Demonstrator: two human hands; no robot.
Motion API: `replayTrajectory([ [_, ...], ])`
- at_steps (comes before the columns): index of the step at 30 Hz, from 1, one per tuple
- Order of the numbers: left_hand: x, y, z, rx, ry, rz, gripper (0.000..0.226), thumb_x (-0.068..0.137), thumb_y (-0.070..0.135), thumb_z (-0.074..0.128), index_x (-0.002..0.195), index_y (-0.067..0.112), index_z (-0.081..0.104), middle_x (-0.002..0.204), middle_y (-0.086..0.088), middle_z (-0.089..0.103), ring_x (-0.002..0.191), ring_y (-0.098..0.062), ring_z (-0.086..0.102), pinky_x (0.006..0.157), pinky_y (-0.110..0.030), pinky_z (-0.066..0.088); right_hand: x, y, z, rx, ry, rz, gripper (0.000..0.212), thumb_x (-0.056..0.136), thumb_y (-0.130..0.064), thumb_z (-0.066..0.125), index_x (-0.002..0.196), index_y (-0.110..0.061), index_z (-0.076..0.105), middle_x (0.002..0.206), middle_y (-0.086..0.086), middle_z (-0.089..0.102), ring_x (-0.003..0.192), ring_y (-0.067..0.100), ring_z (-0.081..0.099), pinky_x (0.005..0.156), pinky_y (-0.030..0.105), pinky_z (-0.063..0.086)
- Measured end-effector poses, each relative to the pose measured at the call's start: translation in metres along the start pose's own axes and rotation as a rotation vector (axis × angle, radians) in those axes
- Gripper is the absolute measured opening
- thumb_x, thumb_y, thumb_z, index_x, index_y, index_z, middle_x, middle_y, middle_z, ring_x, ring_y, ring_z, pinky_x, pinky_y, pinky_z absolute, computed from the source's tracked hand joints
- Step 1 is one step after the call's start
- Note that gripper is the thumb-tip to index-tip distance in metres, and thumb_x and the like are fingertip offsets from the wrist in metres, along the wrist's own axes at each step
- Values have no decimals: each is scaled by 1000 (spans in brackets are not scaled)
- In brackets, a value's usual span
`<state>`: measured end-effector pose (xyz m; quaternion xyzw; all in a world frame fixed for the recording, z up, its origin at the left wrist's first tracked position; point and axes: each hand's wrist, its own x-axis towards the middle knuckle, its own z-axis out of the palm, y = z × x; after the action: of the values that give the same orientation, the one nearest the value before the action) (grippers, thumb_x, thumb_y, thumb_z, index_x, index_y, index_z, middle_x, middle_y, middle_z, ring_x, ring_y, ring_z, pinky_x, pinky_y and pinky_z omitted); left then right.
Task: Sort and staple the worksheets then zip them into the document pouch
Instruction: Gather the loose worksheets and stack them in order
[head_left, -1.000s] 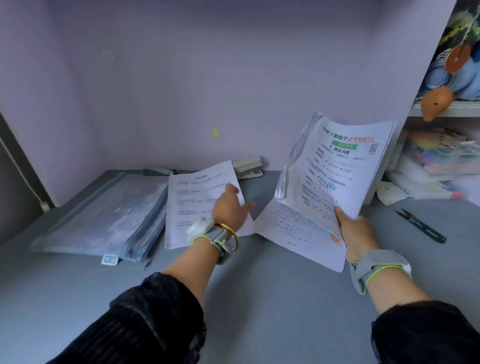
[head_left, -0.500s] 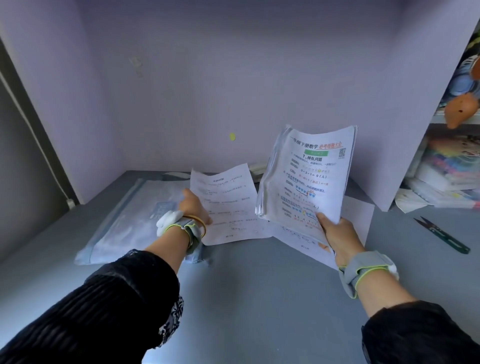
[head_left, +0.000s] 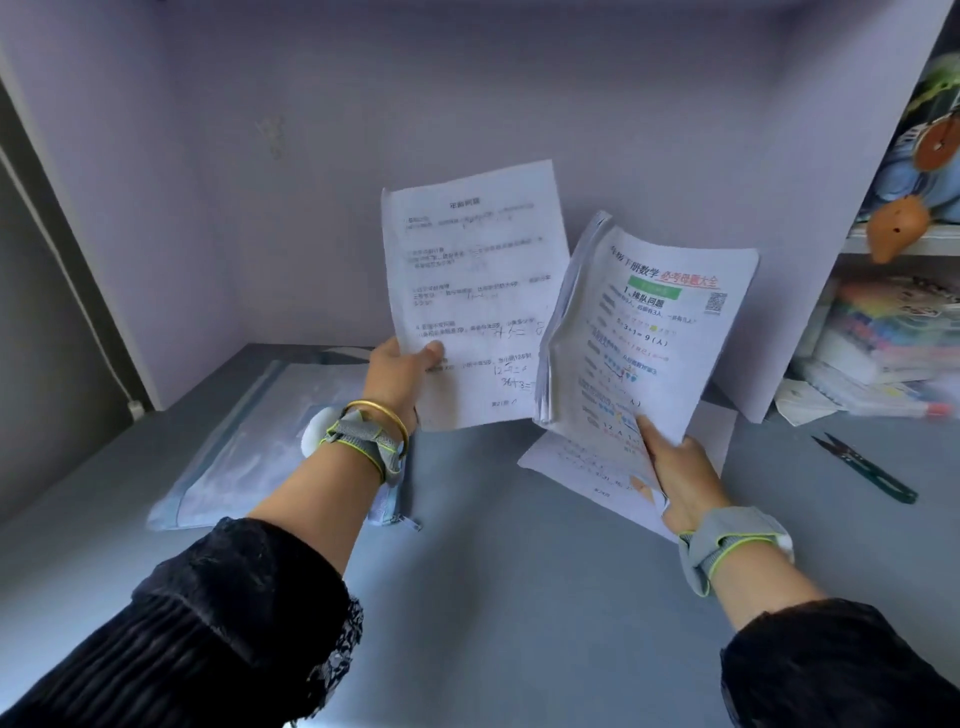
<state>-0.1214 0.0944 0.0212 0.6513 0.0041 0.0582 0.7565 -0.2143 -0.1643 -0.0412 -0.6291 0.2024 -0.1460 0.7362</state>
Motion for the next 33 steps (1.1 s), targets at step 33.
replayTrajectory([
  [33,-48,-19,58,87,-457,138,18,94,11,59,111,12,63,101,-7,73,82,-19,72,74,-34,60,-11,-13,-17,73,-70,-206,30,82,-20,75,110,-21,66,105,-1,75,98,18,71,78,32,58],
])
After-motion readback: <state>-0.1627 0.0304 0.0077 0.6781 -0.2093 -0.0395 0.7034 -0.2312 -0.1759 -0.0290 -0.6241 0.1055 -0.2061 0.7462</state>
